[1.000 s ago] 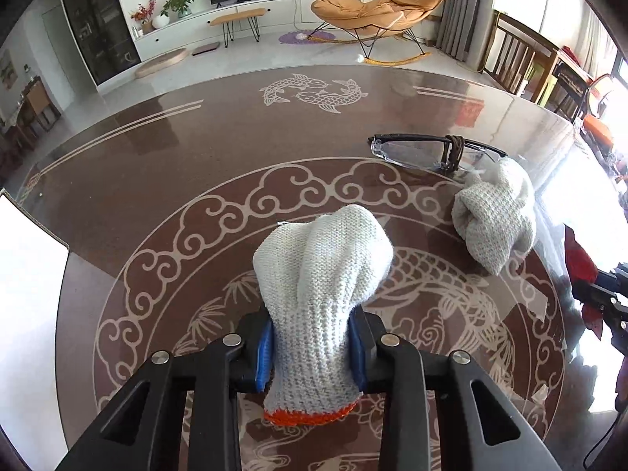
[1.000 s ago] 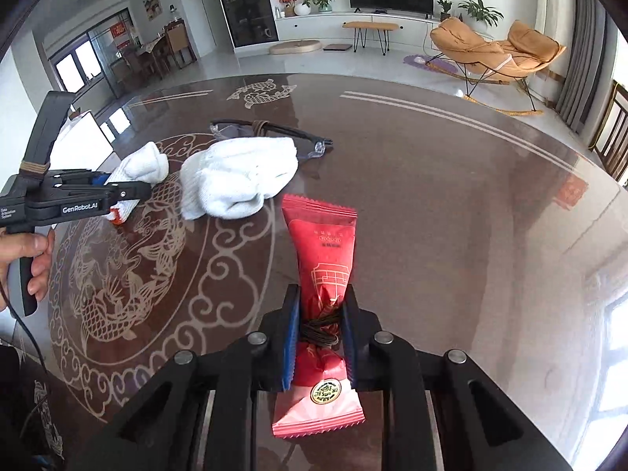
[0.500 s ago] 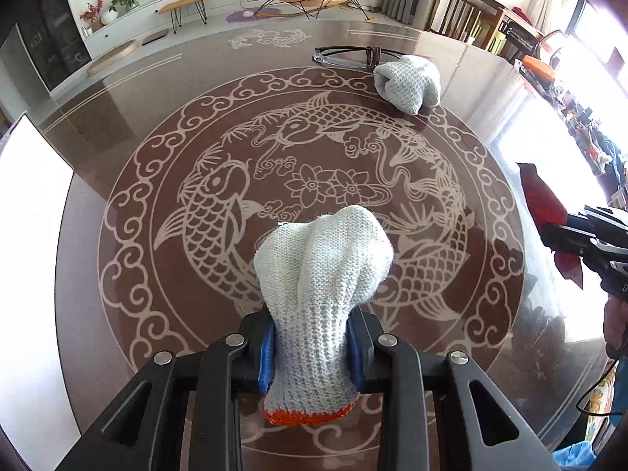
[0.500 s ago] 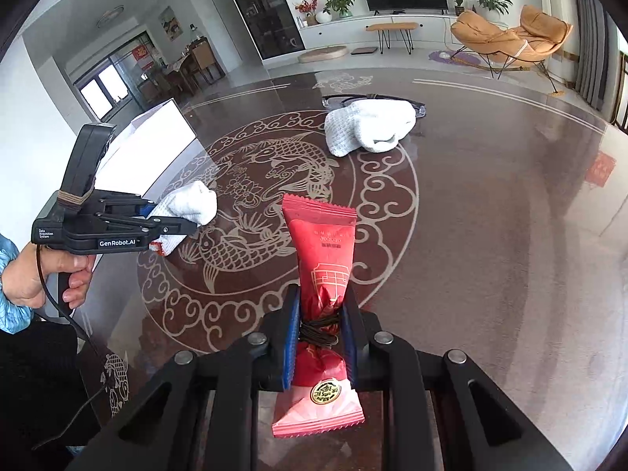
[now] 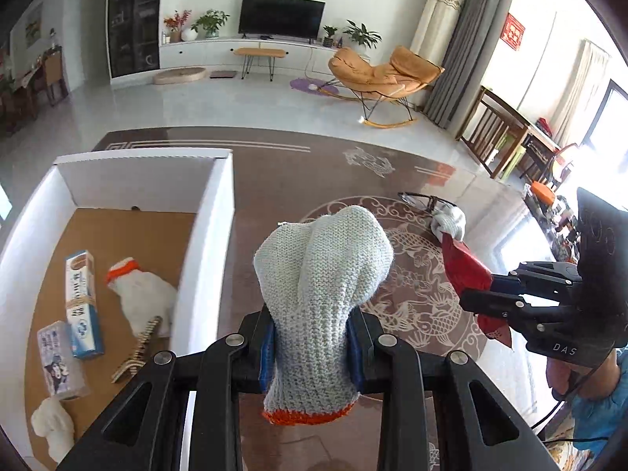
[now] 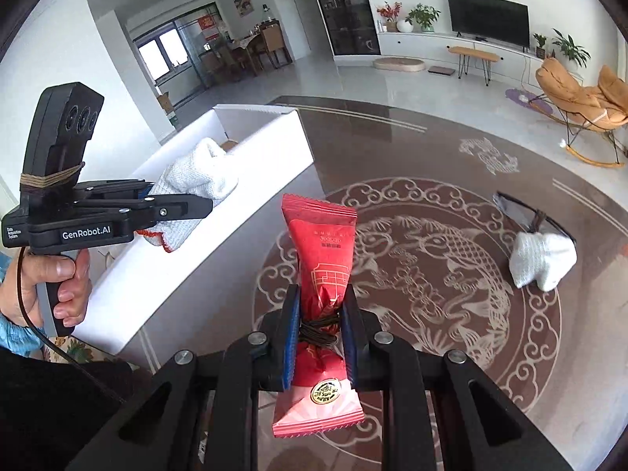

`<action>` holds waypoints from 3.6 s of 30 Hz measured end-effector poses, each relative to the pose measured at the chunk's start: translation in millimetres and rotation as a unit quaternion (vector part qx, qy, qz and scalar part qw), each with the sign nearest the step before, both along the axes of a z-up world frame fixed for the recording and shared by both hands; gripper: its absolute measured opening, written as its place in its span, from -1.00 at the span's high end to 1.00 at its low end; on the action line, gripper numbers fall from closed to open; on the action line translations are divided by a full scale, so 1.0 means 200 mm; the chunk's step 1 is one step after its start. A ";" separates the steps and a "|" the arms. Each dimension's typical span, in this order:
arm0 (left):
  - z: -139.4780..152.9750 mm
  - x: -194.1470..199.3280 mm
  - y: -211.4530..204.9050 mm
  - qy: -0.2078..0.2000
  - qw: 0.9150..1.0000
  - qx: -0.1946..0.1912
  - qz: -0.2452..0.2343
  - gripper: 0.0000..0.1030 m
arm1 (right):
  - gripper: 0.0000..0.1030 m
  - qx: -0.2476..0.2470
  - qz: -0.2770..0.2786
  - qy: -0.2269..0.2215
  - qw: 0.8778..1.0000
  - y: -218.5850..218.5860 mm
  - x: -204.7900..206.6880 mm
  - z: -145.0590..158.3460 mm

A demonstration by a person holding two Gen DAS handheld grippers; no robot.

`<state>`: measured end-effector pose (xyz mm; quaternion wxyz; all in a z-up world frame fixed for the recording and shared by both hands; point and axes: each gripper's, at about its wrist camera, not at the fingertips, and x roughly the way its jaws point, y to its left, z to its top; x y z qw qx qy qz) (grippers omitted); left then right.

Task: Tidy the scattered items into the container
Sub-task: 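Carry the glove and snack packet into the white box and open both tools, then close the left tool on the last white knit glove while the right tool returns to the table, then close the right tool on the black-framed eyeglasses while the left tool holds the glove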

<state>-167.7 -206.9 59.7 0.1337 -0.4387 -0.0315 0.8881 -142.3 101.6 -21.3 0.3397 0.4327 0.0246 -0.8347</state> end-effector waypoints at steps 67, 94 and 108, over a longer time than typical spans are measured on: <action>-0.60 -0.79 1.91 -0.001 0.937 -0.185 -0.297 -0.50 | -0.28 -0.022 -0.187 -0.033 0.982 1.06 0.45 -0.52; -0.64 -0.46 1.01 -0.075 0.987 -0.115 -0.086 0.46 | -0.28 0.148 0.096 0.160 0.971 0.79 -0.63 -0.36; -0.66 -0.48 0.98 -0.077 0.989 -0.095 -0.081 0.37 | 0.71 0.176 0.147 0.002 0.973 0.61 -1.11 -0.58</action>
